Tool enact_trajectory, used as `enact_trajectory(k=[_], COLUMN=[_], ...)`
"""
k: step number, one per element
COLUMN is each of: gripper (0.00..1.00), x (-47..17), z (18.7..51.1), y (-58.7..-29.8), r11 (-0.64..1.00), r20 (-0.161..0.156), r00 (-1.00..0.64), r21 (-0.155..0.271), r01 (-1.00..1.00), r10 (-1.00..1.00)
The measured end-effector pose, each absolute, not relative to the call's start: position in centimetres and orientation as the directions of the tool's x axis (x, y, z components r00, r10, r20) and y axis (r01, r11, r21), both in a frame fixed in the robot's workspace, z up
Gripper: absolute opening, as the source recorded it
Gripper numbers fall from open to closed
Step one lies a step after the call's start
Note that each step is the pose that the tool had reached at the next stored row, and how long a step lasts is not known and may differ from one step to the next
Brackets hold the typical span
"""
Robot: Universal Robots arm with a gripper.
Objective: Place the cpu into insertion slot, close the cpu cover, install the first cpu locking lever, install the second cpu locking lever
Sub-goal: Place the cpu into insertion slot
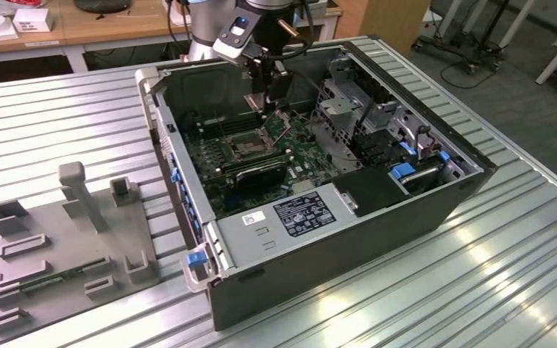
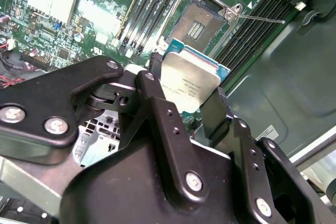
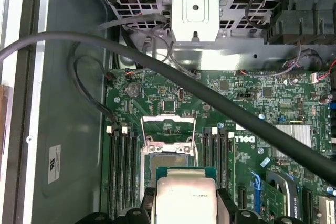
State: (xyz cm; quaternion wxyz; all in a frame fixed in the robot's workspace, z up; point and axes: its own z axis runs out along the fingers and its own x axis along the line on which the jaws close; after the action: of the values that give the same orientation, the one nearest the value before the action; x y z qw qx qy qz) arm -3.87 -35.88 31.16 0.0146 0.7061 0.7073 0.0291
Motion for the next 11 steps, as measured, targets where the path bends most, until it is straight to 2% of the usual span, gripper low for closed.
enact_trajectory(k=[11], gripper=[0.54], x=[-4.54], z=[30.2], y=[-35.82], r11=[0.016], r20=[0.032], r00=[-0.018], r21=[0.077], r01=[0.997], r10=[0.999])
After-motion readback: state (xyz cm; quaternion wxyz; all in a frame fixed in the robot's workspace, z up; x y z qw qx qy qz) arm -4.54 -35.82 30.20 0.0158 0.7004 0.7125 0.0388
